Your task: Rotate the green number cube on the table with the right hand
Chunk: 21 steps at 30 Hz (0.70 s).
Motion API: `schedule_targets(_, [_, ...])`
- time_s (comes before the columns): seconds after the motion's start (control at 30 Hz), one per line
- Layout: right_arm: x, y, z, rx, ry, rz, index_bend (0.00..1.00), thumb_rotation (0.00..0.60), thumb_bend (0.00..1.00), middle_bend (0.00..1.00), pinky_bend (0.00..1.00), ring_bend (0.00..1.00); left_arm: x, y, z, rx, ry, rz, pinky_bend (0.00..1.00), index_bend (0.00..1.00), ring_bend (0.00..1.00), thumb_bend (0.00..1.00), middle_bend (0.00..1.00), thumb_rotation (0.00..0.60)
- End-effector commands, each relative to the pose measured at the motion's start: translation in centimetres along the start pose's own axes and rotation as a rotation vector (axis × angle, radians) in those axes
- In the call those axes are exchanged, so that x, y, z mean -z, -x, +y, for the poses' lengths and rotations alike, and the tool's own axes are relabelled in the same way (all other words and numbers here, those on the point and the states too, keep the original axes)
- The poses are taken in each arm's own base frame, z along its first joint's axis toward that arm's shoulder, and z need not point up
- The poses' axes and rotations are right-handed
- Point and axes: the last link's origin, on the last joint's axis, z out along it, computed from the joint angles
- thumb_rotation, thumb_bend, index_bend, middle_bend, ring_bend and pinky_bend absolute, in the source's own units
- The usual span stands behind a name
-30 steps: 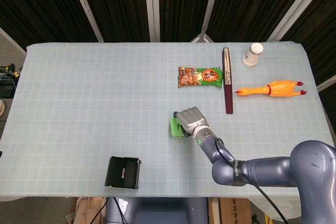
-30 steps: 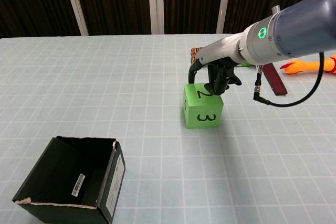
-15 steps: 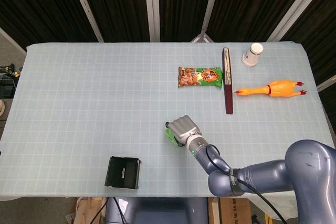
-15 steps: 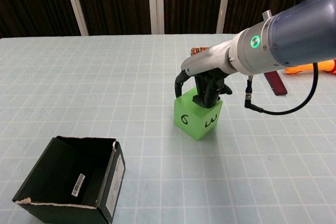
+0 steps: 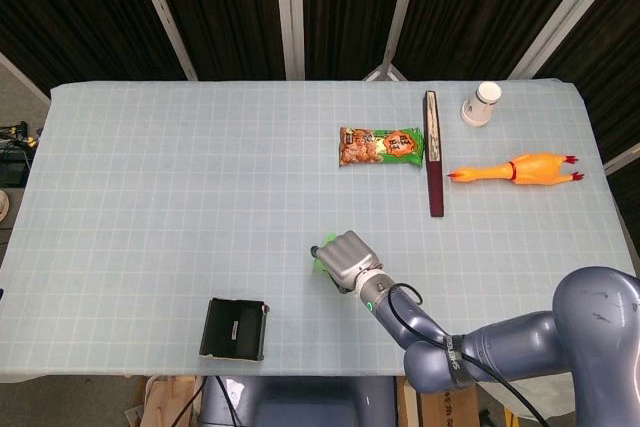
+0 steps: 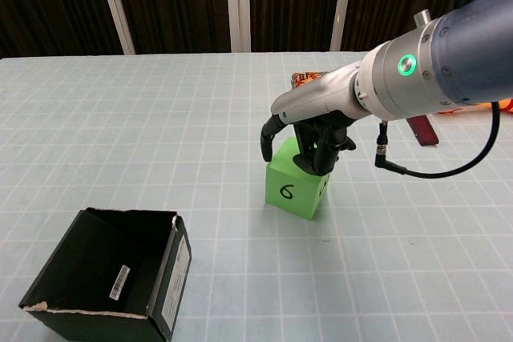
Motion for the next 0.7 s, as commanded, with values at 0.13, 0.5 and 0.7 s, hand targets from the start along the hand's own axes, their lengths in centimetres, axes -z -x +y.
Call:
schedule_targets(0.13, [0.5, 0.2, 0.3, 0.006, 0.001, -0.004, 0.25, 0.6, 0.69, 0.82, 0.66, 0.79, 0.0, 0.0, 0.0, 0.0, -0.001, 0.0, 0.16, 0.01, 0.04, 0.27, 0.0, 0.6])
schedule_targets(0.5, [1.6, 0.9, 0.6, 0.03, -0.013, -0.018, 0.25, 0.6, 0.69, 0.82, 0.66, 0.79, 0.1, 0.1, 0.1, -0.005, 0.001, 0.002, 0.16, 0.01, 0.04, 0.27, 0.0, 0.6])
schedule_targets(0.7, [2.2, 1.5, 0.3, 0.034, -0.038, -0.03, 0.25, 0.6, 0.69, 0.82, 0.66, 0.79, 0.1, 0.1, 0.1, -0.006, 0.0, 0.004, 0.16, 0.01, 0.04, 0.27, 0.0, 0.6])
